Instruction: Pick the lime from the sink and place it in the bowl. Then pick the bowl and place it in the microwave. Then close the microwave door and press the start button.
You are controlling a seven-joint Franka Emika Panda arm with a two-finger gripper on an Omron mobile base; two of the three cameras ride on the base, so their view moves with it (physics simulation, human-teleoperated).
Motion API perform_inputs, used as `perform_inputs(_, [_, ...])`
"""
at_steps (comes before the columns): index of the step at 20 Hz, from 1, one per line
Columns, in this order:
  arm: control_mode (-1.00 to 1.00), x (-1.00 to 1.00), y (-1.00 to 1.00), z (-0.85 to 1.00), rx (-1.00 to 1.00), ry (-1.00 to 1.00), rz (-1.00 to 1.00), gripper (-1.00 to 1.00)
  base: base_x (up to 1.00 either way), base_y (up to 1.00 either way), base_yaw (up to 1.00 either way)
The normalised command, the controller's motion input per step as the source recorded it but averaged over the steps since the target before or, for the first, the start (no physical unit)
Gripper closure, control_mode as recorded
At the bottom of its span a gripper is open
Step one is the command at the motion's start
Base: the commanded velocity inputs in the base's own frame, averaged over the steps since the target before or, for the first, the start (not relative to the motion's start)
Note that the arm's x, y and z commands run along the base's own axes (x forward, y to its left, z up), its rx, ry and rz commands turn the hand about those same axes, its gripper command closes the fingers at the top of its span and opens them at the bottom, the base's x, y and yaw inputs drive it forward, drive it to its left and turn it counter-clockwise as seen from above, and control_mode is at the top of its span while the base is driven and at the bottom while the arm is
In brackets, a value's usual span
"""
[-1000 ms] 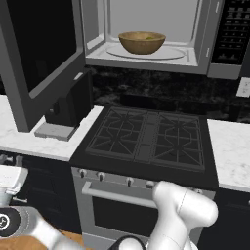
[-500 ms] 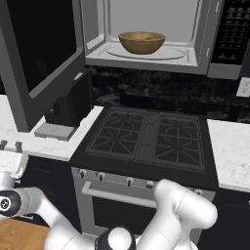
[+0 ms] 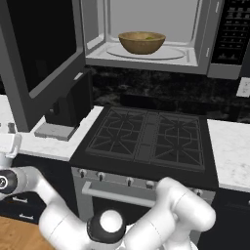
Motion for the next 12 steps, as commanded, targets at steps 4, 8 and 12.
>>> perform_inputs(4, [-1.0, 0.1, 0.0, 0.51, 0.0, -0.01, 0.06, -1.0, 0.0, 0.0, 0.0])
perform_inputs(8, [-1.0, -0.02, -0.15, 0.38, 0.02, -0.1, 0.09, -1.0, 0.0, 0.0, 0.0])
perform_inputs(12, [-1.0, -0.18, -0.46, 0.41, 0.09, -0.28, 0.09, -1.0, 0.0, 0.0, 0.0])
